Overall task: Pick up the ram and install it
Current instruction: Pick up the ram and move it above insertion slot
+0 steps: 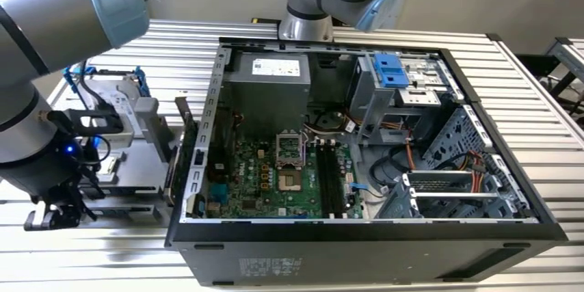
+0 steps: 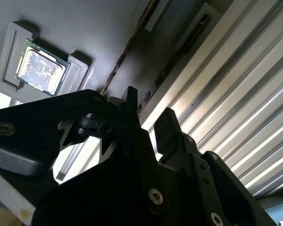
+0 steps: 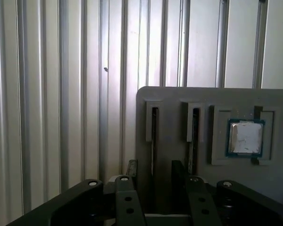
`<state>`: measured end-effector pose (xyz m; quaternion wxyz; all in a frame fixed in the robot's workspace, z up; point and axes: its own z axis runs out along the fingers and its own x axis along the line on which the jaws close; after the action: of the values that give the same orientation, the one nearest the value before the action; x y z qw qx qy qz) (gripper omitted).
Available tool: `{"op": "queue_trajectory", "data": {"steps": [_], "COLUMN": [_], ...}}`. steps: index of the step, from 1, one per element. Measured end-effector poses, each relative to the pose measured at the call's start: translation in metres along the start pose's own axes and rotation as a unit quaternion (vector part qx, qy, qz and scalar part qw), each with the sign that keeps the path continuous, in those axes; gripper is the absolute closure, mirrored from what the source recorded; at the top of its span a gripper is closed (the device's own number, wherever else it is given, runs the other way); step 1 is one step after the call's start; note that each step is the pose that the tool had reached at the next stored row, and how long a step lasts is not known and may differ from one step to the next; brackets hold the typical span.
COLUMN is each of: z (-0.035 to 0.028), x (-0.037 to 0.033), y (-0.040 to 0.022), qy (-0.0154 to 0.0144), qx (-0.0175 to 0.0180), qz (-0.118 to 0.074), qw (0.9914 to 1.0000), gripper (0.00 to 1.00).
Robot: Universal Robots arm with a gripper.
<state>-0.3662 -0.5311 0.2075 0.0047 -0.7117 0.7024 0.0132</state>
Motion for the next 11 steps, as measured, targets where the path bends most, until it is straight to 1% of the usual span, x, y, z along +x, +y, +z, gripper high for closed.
{"op": "queue_trajectory", "data": {"steps": [4,11], "z": [0.0042,0.0090], "x": [0.0000,-0.0017], "y": [-0.0001,-0.0002], "qy": [-0.0006,-0.0023], "qx": [0.0000,0.0000], "qz": [0.000,0.000], "qw": [1.00000,1.00000], "gripper": [0.00,0.00]}}
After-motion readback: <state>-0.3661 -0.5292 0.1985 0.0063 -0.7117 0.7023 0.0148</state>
